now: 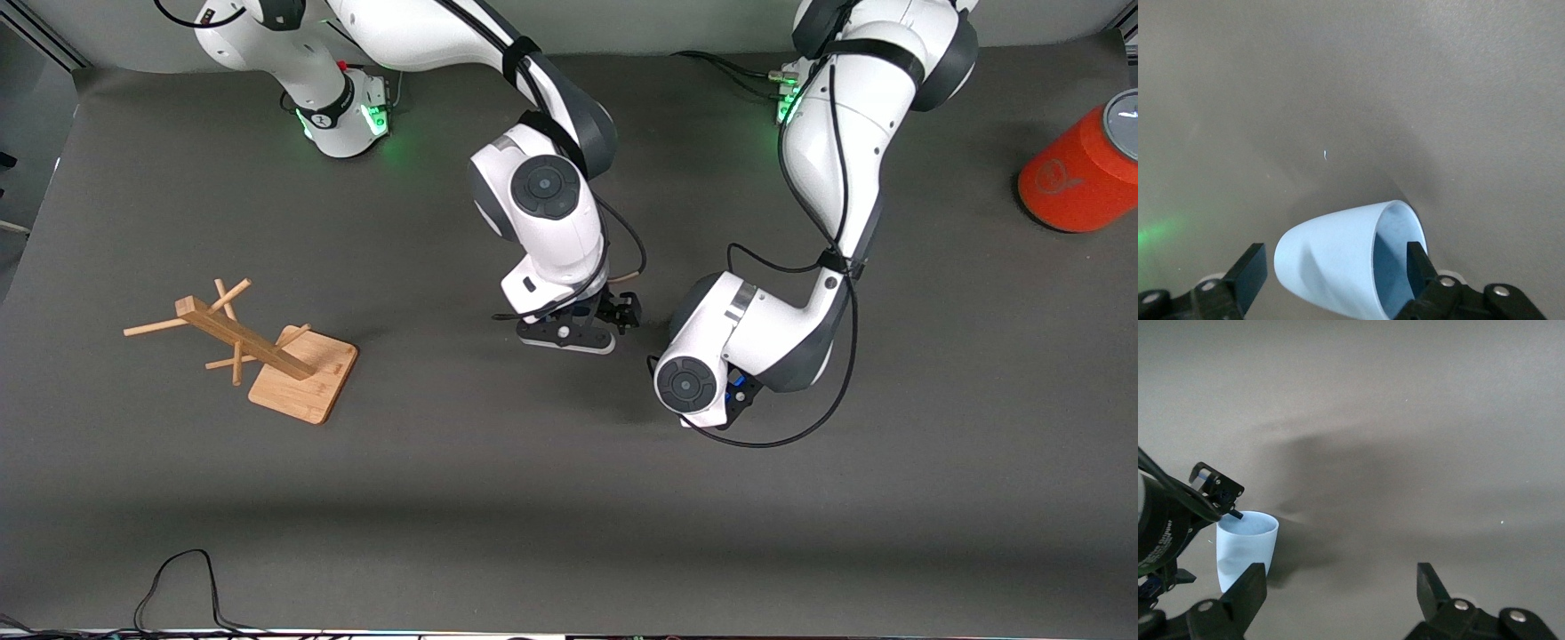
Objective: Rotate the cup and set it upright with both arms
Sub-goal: 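Grasp the cup rim with the left gripper while the right gripper holds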
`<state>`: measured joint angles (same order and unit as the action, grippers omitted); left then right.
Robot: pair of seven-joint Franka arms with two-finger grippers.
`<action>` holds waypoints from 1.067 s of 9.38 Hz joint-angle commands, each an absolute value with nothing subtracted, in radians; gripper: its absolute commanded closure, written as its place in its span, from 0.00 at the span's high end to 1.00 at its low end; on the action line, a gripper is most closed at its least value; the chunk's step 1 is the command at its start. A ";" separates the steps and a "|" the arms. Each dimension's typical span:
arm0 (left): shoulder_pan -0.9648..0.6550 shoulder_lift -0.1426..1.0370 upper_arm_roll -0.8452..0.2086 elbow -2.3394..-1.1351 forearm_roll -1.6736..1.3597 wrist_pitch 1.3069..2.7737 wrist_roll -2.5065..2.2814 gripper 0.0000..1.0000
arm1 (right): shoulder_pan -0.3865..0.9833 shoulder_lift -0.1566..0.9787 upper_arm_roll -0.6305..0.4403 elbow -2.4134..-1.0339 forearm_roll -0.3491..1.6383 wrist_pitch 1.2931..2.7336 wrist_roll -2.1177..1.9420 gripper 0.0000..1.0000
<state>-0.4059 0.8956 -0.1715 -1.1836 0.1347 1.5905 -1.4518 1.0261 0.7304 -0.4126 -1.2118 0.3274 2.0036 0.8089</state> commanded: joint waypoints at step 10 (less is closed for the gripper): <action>-0.414 0.757 -0.172 -1.141 0.020 1.406 -1.332 0.00 | 0.891 0.379 -0.777 -1.423 0.301 1.724 -0.133 1.00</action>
<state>-0.3945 0.8217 -0.1756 -1.1326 0.0402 1.3928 -1.2710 0.8651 0.4446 -0.7484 -1.3401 0.3189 1.7187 -0.0998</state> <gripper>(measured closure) 0.921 0.000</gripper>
